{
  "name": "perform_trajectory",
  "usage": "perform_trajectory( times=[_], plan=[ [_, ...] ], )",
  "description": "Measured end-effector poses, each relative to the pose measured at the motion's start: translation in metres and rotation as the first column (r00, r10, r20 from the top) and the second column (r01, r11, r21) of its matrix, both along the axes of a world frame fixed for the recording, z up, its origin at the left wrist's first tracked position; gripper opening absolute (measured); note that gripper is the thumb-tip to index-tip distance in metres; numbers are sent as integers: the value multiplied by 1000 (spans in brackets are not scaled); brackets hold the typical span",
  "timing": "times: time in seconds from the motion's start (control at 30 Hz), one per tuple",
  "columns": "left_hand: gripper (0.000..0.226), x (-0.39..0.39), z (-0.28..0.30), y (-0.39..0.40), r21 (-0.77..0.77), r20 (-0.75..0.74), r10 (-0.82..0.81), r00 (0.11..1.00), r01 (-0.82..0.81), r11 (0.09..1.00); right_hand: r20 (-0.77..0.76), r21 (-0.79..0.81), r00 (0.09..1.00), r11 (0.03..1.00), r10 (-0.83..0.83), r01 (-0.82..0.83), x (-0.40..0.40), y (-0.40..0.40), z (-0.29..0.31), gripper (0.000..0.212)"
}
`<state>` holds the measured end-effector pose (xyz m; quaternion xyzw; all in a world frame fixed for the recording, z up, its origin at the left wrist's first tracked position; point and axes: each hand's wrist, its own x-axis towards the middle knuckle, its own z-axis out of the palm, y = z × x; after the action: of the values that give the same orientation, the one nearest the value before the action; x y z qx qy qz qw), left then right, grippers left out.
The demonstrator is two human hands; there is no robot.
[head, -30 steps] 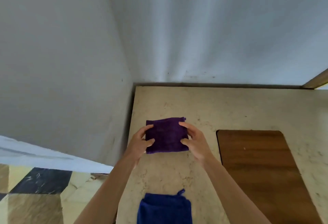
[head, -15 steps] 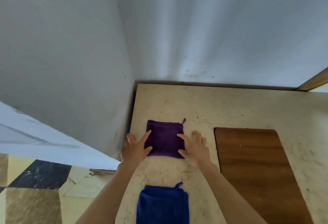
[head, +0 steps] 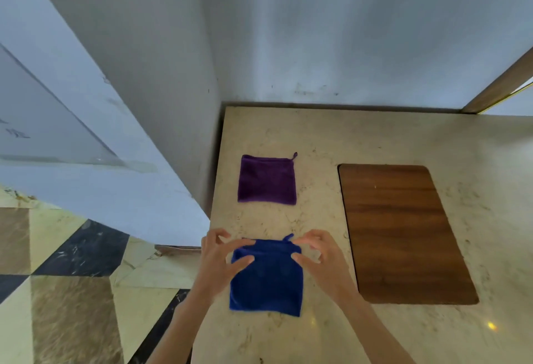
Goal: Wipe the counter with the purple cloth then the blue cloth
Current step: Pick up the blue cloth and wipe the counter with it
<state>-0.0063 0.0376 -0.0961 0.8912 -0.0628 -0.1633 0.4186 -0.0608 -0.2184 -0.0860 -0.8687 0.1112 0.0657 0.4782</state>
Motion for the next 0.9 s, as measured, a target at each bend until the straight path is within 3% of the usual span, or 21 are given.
perform_trajectory(
  times=[0.23,0.33,0.43,0.5,0.63,0.73,0.9],
  plan=[
    [52,-43,-40,19,342,-69,-37,997,59,938,-24,-230,992,965,125,-127,-49,14,-49,45],
    [54,-39,-42,21,385,-49,-21,999,38,922,-50,-294,993,949,104,-114,-53,14,-54,52],
    [48,-35,-43,16,400,-43,27,999,-8,916,-71,-367,992,922,102,-121,-51,18,-55,46],
    [35,-30,-41,8,421,-18,65,998,-51,906,-33,-342,999,939,31,-41,-48,23,-56,32],
    [15,-17,-32,-10,411,5,116,993,-108,905,-49,-342,991,935,-121,98,-38,35,-50,15],
    [14,-16,-23,-12,380,-65,121,991,-87,921,-178,-306,977,950,-115,56,-29,37,-39,17],
    [22,-8,15,-10,65,-275,97,956,-82,994,-192,-71,980,996,-60,47,-24,26,1,18]
  ],
)
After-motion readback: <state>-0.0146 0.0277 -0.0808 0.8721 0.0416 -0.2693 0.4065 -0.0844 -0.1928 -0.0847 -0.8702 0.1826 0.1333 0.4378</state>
